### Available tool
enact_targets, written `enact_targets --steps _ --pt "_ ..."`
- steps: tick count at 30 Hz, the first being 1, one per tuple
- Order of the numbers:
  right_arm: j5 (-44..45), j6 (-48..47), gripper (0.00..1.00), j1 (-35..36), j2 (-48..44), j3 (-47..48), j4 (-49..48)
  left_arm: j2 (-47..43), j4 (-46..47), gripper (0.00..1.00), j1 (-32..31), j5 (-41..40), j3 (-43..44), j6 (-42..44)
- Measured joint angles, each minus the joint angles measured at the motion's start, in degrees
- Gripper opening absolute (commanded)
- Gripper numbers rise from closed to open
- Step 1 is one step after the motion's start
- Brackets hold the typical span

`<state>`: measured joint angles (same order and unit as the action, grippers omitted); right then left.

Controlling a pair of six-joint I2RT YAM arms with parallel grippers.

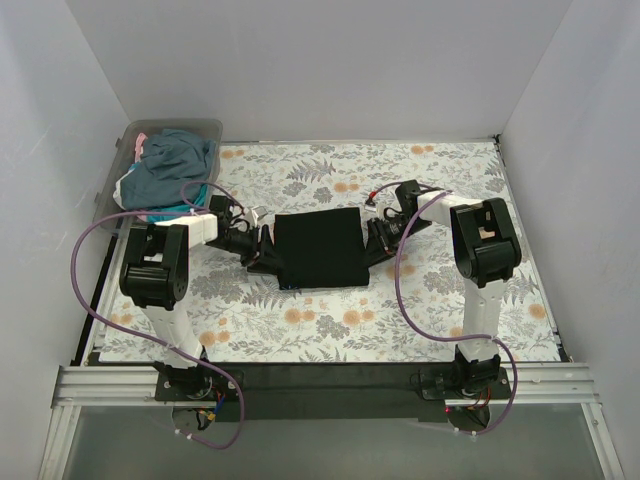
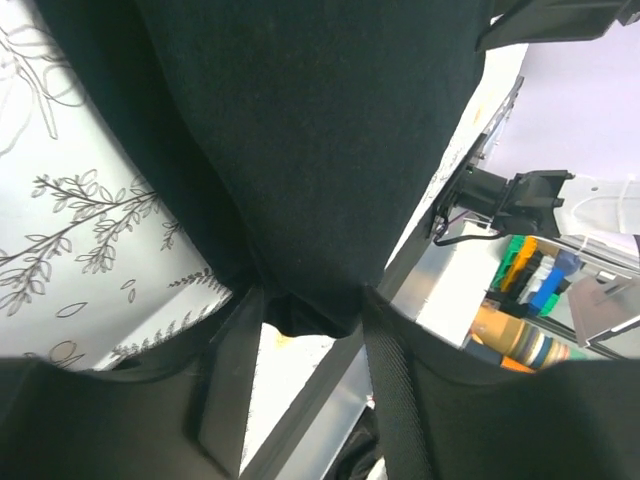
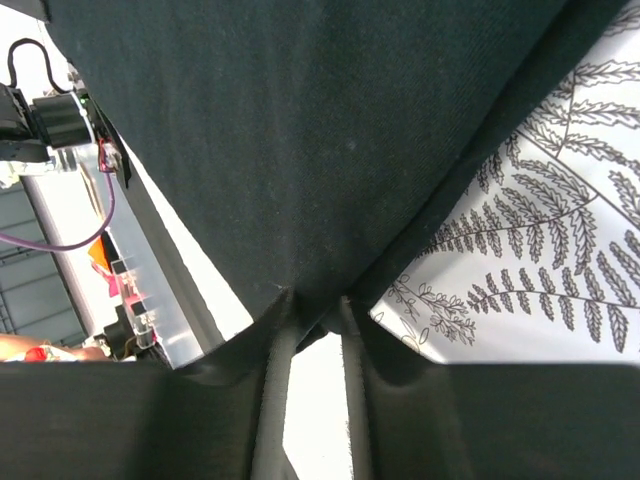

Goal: Fold and stack the t-shirts
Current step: Fold the tshirt

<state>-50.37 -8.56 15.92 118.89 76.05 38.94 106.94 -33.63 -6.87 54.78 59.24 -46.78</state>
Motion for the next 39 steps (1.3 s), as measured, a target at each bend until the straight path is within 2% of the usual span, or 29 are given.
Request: enact_targets --steps 2,3,5,6,11,22,27,28,29,30,32,33,35,39 --pt "-0.1 0.0 0.22 0.0 0.2 0.0 0.0 0.0 0.3 0.29 -0.2 0.3 -0.3 -0.3" --pt "-0.2 0.0 0.17 0.0 0.4 0.0 0.0 0.0 0.5 0.19 -0.3 0.3 -0.4 -0.4" --pt "-0.4 0.1 0.12 0.0 0.5 0.0 0.0 0.0 0.8 0.1 -0.5 0.5 -0.4 -0.7" --pt "-0.4 0.1 0.03 0.0 0.5 0.0 0.0 0.0 1.0 0.0 -0.5 0.5 -0.4 -0.7" --pt "-0.4 0.1 0.01 0.0 0.5 -0.1 0.0 0.0 1.7 0.0 -0.7 -0.5 -1.2 -0.9" --pt "2.0 1.5 0.01 0.5 -1.0 -4.4 -2.6 -1.6 2.8 0.0 -1.3 -8.7 -4.2 -1.0" --pt "2.0 2.2 0.01 0.6 -1.2 -4.6 -3.2 -1.6 3.4 0.0 -1.4 -9.3 -4.7 -1.0" --pt "1.7 2.2 0.01 0.7 -1.2 -4.6 -3.2 -1.6 3.4 0.05 -1.4 -8.9 -4.7 -0.9" --pt "1.4 2.2 0.17 0.7 -1.2 -4.6 -3.2 -1.6 3.4 0.13 -1.3 -8.6 -4.7 -0.8" --pt "1.0 2.2 0.25 0.7 -1.2 -4.6 -3.1 -1.6 3.4 0.27 -1.3 -8.2 -4.7 -0.7" --pt "0.4 2.2 0.41 0.7 -1.4 -4.6 -2.9 -1.8 3.4 0.38 -1.2 -7.0 -4.7 -0.5" --pt "0.1 2.1 0.45 0.7 -1.9 -4.7 -2.8 -2.2 3.5 0.45 -1.1 -6.4 -4.9 -0.4" --pt "0.1 1.9 0.51 0.7 -3.7 -5.1 -2.9 -3.9 3.2 0.48 -1.1 -5.7 -5.7 -0.4" --pt "0.2 1.5 0.52 0.7 -8.2 -6.7 -2.9 -8.2 2.6 0.5 -1.0 -4.9 -7.3 -0.4"
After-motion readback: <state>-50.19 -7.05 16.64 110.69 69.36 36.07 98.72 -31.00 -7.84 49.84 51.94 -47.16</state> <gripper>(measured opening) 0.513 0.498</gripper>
